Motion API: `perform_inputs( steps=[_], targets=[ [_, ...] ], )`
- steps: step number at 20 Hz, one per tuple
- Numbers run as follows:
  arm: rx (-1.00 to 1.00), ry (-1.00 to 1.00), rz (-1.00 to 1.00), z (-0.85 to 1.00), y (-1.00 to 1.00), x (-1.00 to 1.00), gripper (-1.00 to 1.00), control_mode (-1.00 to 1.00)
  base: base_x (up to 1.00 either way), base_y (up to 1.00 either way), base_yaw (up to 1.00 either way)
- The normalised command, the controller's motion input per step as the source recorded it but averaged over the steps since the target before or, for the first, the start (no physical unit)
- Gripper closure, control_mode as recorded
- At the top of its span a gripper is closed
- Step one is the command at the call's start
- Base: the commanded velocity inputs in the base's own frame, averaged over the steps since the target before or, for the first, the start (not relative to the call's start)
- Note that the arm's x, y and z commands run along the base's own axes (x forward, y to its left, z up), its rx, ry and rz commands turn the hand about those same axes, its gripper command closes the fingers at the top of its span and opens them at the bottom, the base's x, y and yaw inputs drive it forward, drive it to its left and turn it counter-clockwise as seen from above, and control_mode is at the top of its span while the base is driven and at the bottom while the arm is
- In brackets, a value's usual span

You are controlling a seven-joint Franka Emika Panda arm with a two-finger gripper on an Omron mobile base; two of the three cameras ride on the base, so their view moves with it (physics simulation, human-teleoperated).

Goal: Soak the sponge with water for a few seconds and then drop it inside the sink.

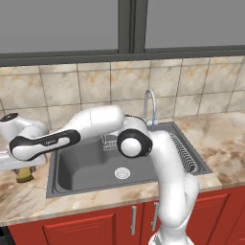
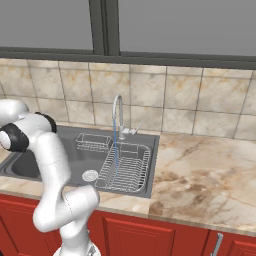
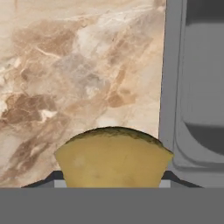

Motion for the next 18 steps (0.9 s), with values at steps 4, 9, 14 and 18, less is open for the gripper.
perform_inputs(
  steps=[4,9,14,18],
  targets=[
    [0.11,-0.13,0.0,0.23,-0.69,-0.61,1.0,-1.0,0.0,0.0,0.0],
    [0.08,-0.19,0.0,0.31,-0.68,-0.37,1.0,-1.0,0.0,0.0,0.0],
    [0.09,-0.07,0.0,0.53,-0.65,-0.14,1.0,-1.0,0.0,0.0,0.0],
    [0.11,-0.03,0.0,0.59,-0.58,-0.18,1.0,-1.0,0.0,0.0,0.0]
  ],
)
